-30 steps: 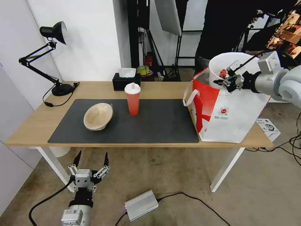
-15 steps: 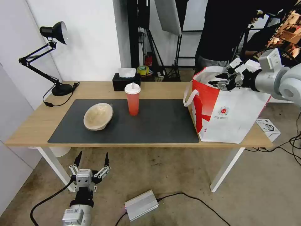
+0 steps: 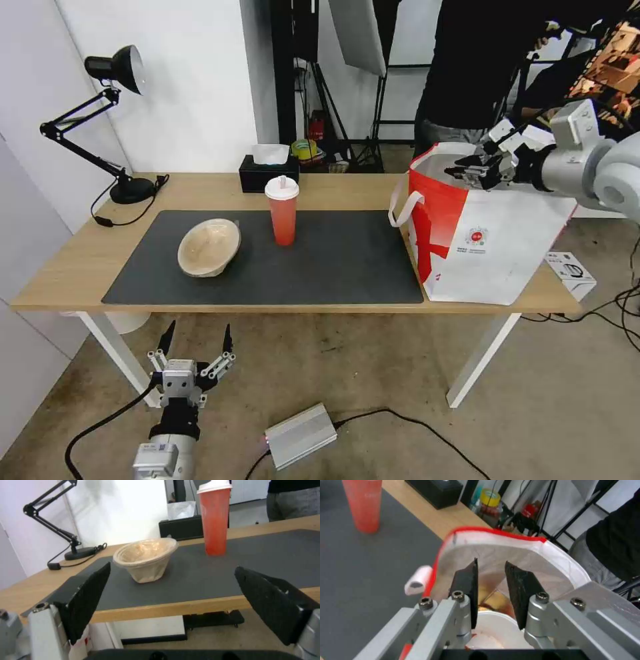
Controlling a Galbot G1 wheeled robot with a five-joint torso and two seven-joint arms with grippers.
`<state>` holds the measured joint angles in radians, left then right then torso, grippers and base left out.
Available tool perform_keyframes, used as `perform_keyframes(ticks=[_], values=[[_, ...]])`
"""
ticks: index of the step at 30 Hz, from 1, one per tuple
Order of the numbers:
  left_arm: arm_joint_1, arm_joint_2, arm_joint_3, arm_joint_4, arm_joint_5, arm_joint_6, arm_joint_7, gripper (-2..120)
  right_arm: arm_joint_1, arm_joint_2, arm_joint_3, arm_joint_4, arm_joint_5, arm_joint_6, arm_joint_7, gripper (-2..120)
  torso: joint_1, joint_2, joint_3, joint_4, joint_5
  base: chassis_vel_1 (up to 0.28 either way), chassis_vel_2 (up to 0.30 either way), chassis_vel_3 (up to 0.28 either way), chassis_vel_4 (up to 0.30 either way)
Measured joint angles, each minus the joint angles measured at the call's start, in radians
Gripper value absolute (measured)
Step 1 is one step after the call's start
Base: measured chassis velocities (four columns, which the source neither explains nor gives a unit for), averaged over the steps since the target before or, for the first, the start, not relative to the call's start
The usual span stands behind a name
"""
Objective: Pick up the trash from the table and place it into the takeout bag.
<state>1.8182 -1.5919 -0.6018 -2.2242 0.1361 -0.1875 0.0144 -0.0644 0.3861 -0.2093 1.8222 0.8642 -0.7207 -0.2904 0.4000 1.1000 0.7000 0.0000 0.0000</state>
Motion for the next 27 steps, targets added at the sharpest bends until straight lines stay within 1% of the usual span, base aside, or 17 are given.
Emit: perform_keyframes(ticks=[8,9,10,12,14,16,18,19,20,21,22,23,24,25,26,27], values=[[0.003,0.000,-0.002,-0.005,0.000,0.001,0.000,100,0.031,0.011,0.000,0.006,0.046,0.000,0.029,25,0.000,0.000,0.000,0.0000,0.0000,0.000,0.000,0.000,0.000],[0.005,0.000,-0.003,-0.010,0.000,0.001,0.000,100,0.044,0.019,0.001,0.023,0.085,0.000,0.057,31,0.000,0.000,0.000,0.0000,0.0000,0.000,0.000,0.000,0.000],[0.005,0.000,-0.003,-0.010,0.000,0.001,0.000,100,0.044,0.019,0.001,0.023,0.085,0.000,0.057,31,0.000,0.000,0.000,0.0000,0.0000,0.000,0.000,0.000,0.000],[0.006,0.000,-0.004,-0.012,0.000,0.001,0.000,100,0.052,0.025,0.001,0.037,0.110,0.000,0.079,39,0.000,0.000,0.000,0.0000,-0.0001,0.000,0.000,0.000,0.000],[0.008,0.000,-0.004,-0.015,0.000,0.002,0.000,100,0.068,0.039,0.001,0.066,0.156,0.000,0.125,51,0.000,0.000,0.000,0.0000,-0.0001,0.000,0.000,0.000,0.000],[0.008,0.000,-0.004,-0.015,0.000,0.002,0.000,100,0.071,0.042,0.001,0.072,0.164,0.000,0.133,52,0.000,0.000,0.000,0.0000,-0.0001,0.000,0.000,0.000,0.000],[0.009,0.000,-0.004,-0.017,0.000,0.002,0.000,100,0.080,0.057,0.002,0.099,0.208,0.000,0.184,65,0.000,0.000,0.000,0.0000,-0.0002,0.000,0.000,0.000,0.000],[0.009,0.000,-0.004,-0.017,0.000,0.002,0.000,100,0.080,0.057,0.002,0.099,0.208,0.000,0.184,65,0.000,0.000,0.000,0.0000,-0.0002,0.000,0.000,0.000,0.000],[0.010,0.000,-0.004,-0.017,0.000,0.002,0.000,100,0.082,0.061,0.002,0.106,0.219,0.000,0.200,68,0.000,0.000,0.000,0.0001,-0.0001,0.000,0.000,0.000,0.000],[0.011,0.000,-0.005,-0.018,0.000,0.002,0.000,100,0.082,0.069,0.006,0.121,0.249,0.000,0.241,72,0.000,0.000,0.000,0.0000,-0.0001,0.000,0.000,0.000,0.000],[0.011,0.000,-0.005,-0.018,0.000,0.002,0.000,100,0.081,0.074,0.008,0.131,0.270,0.000,0.264,75,0.000,0.000,0.000,0.0000,-0.0001,0.000,0.000,0.000,0.000],[0.011,0.000,-0.005,-0.018,0.000,0.002,0.000,100,0.073,0.086,0.014,0.157,0.325,0.008,0.344,82,0.000,0.000,0.000,0.0001,-0.0002,0.000,0.000,0.000,0.000],[0.011,0.000,-0.005,-0.019,0.000,0.002,0.000,100,0.059,0.092,0.019,0.176,0.358,0.028,0.394,86,0.000,0.000,0.000,0.0002,-0.0003,0.000,0.000,0.000,0.000],[0.011,0.000,-0.005,-0.019,0.000,0.002,0.000,100,0.059,0.092,0.019,0.176,0.358,0.028,0.394,86,0.000,0.000,0.000,0.0002,-0.0003,0.000,0.000,0.000,0.000],[0.011,0.000,-0.005,-0.019,0.000,0.002,0.000,100,0.046,0.096,0.025,0.189,0.374,0.042,0.421,89,0.000,0.000,0.000,0.0003,-0.0003,0.000,0.000,0.000,0.000],[0.011,0.000,-0.005,-0.019,0.000,0.002,0.000,100,-0.001,0.103,0.058,0.225,0.398,0.069,0.482,96,0.000,0.000,0.000,0.0004,-0.0003,0.000,0.000,0.000,0.000]])
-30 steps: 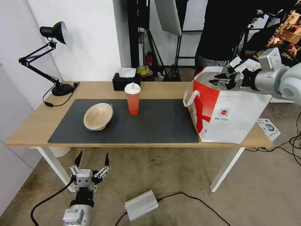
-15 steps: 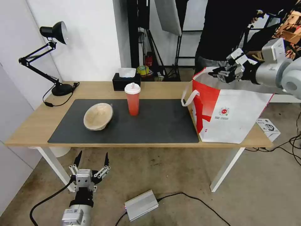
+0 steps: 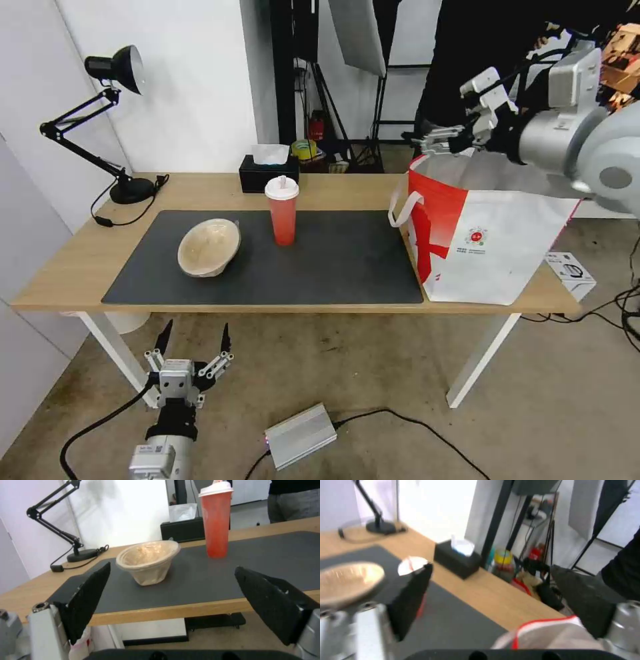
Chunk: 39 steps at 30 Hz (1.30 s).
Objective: Pick up the trash from the table and place it into the takeout bag.
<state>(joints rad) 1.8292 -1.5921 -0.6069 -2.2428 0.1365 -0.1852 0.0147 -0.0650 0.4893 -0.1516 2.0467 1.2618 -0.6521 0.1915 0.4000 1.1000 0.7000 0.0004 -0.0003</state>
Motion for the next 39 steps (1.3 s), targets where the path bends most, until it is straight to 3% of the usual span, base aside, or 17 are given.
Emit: perform_keyframes(ticks=[5,7,9,11,16,21,28,39], values=[[0.000,0.000,-0.001,0.000,0.000,0.000,0.000,100,-0.152,0.000,0.124,0.080,0.008,0.052,0.077,100,0.000,0.000,0.000,-0.0004,0.0002,0.000,0.000,0.000,0.000],[0.000,0.000,-0.002,0.000,0.000,0.001,0.000,100,-0.314,-0.008,0.253,0.133,-0.042,0.091,0.112,100,0.000,0.000,0.000,-0.0006,0.0004,0.000,0.000,0.000,0.000],[0.000,0.000,-0.002,0.000,0.000,0.001,0.000,100,-0.349,-0.010,0.277,0.145,-0.059,0.101,0.118,100,0.000,0.000,0.000,-0.0006,0.0003,0.000,0.000,0.000,0.000],[0.000,0.000,-0.002,0.000,0.000,0.001,-0.001,100,-0.534,-0.006,0.381,0.198,-0.159,0.148,0.141,100,0.000,0.000,0.000,-0.0006,0.0003,0.000,0.000,0.000,0.000],[0.007,-0.001,-0.005,0.000,0.000,0.001,-0.003,100,-0.680,0.034,0.428,0.239,-0.267,0.188,0.184,100,0.000,0.000,0.000,-0.0007,0.0003,0.000,0.000,0.000,0.000],[0.014,-0.002,-0.015,-0.012,0.000,0.000,-0.017,100,-0.867,0.134,0.509,0.306,-0.412,0.217,0.229,100,0.000,0.000,0.000,-0.0002,0.0001,0.000,0.000,0.000,0.000],[0.017,-0.001,-0.015,-0.014,-0.002,0.001,-0.018,100,-1.150,0.260,0.609,0.377,-0.610,0.267,0.202,100,0.000,0.000,0.000,-0.0005,0.0002,0.000,0.000,0.000,0.000],[0.016,-0.001,-0.012,-0.016,-0.002,0.001,-0.017,100,-1.359,0.424,0.625,0.419,-0.824,0.341,0.134,100,0.000,0.000,0.000,-0.0005,0.0003,0.000,0.000,0.000,0.000]])
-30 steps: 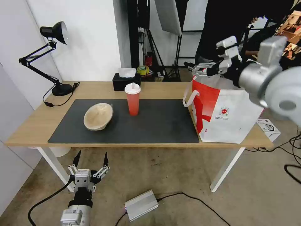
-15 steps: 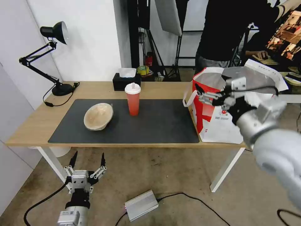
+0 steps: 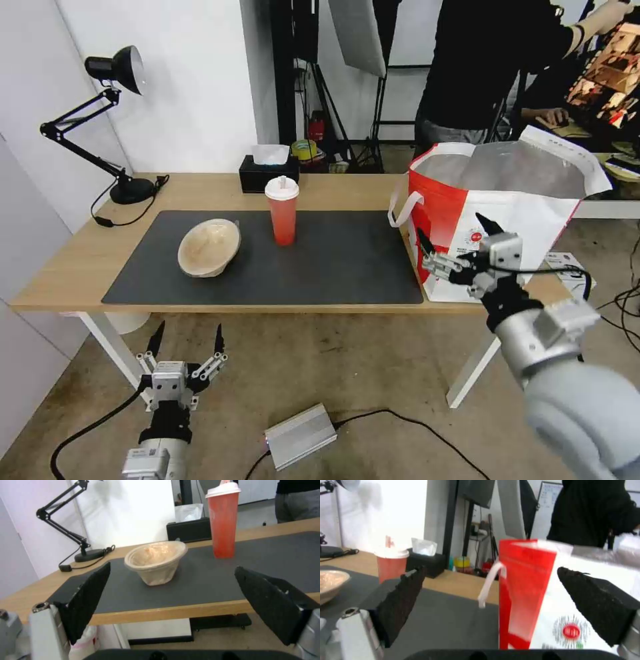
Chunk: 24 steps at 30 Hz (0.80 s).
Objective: Pick up the trash from the table and place it into the takeout bag.
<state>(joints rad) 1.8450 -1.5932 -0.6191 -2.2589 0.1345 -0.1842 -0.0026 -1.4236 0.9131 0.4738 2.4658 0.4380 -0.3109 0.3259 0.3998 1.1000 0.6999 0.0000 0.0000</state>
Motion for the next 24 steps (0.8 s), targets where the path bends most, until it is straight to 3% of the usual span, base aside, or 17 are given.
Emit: perform_keyframes(ticks=[12,24], values=[[-0.001,0.000,0.002,-0.006,-0.001,0.000,0.001,100,-0.153,0.168,-0.071,-0.030,-0.211,0.071,-0.050,100,0.000,0.000,0.000,0.0001,-0.0001,0.000,0.000,0.000,0.000],[-0.004,0.000,0.002,0.001,-0.001,-0.001,0.001,100,-0.263,0.238,-0.135,-0.079,-0.370,0.168,-0.024,100,0.000,0.000,0.000,0.0001,-0.0001,0.000,0.000,0.000,0.000]])
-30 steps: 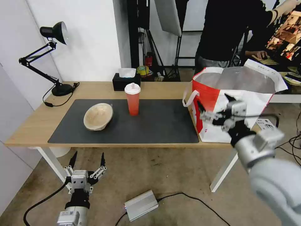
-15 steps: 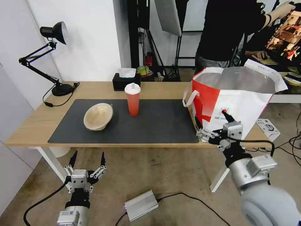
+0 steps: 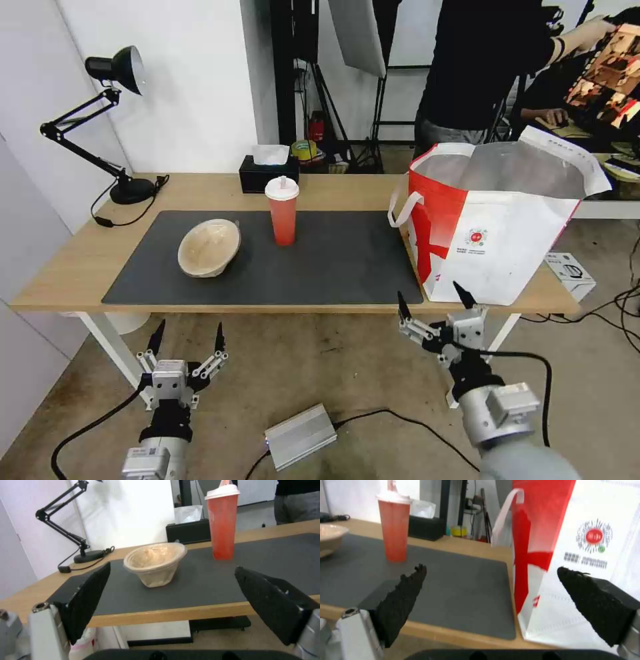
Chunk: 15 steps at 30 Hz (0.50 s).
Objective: Pick up the trash from the table and place it into the takeout bag.
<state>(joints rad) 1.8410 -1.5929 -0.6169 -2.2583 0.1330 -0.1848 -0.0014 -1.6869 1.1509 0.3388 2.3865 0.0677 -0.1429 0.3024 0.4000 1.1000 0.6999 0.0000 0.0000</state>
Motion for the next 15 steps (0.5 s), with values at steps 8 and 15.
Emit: perform_keyframes(ticks=[8,15], values=[[-0.001,0.000,0.000,0.003,0.000,0.000,0.000,100,-0.040,0.024,-0.027,-0.035,-0.063,0.054,0.043,100,0.000,0.000,0.000,0.0000,0.0000,0.000,0.000,0.000,0.000],[0.001,0.000,0.002,0.006,0.000,-0.002,0.000,100,-0.074,0.036,-0.050,-0.049,-0.080,0.073,0.091,100,0.000,0.000,0.000,0.0000,0.0000,0.000,0.000,0.000,0.000]])
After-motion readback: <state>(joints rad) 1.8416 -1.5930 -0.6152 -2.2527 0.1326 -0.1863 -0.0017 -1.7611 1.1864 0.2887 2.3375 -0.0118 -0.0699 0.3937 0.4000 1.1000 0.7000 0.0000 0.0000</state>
